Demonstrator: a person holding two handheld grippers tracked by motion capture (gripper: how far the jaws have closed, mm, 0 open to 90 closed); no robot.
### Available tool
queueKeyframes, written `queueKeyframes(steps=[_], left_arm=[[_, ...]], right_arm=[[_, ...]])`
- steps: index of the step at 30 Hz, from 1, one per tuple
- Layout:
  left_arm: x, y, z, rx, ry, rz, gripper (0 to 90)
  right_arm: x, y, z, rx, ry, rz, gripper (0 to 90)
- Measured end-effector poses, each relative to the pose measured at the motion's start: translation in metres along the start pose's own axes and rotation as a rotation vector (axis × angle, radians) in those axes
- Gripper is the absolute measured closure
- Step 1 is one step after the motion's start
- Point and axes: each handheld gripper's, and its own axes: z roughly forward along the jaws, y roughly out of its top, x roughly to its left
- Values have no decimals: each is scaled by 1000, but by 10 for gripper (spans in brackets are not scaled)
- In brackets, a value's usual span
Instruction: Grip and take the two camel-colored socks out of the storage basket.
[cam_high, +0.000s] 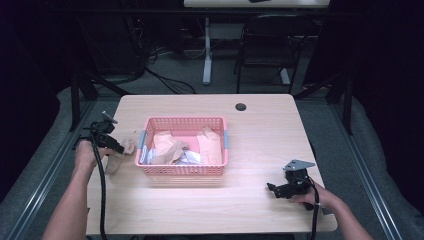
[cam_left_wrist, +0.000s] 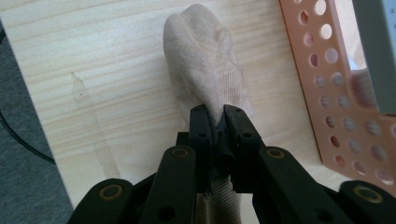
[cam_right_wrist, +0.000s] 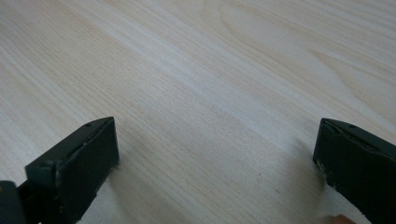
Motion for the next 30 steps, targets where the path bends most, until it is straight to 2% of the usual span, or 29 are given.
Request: queueKeyframes(steps=[7, 10, 11, 13, 14, 18, 23, 24, 25, 27, 30], left_arm=[[-3, 2, 6, 12, 17, -12, 789], [-4, 2, 7, 15, 21, -16, 700], [-4, 2, 7, 10, 25, -18, 700], [-4, 2, 2, -3, 46, -18, 591], [-5, 1, 0, -9, 59, -23, 489], [-3, -2, -12, -38, 73, -23, 350], [-3, -7, -26, -64, 81, -14, 232], [-4, -8, -32, -79, 80, -10, 232], [-5, -9, -39, -100, 87, -3, 192], [-5, -10, -43, -107, 87, 1, 163], [-11, -9, -61, -135, 92, 29, 140]], right_arm=[[0, 0, 0, 0, -1, 0, 0], [0, 0, 0, 1, -1, 0, 0], [0, 0, 0, 1, -1, 0, 0], [0, 0, 0, 1, -1, 0, 0], [0, 0, 0, -2, 0, 2, 0], [0, 0, 0, -2, -1, 2, 0], [0, 0, 0, 0, -1, 2, 0], [1, 0, 0, -2, -2, 2, 0], [1, 0, 0, -2, -2, 2, 0], [1, 0, 0, -2, -2, 2, 0], [1, 0, 0, 0, -2, 1, 0]])
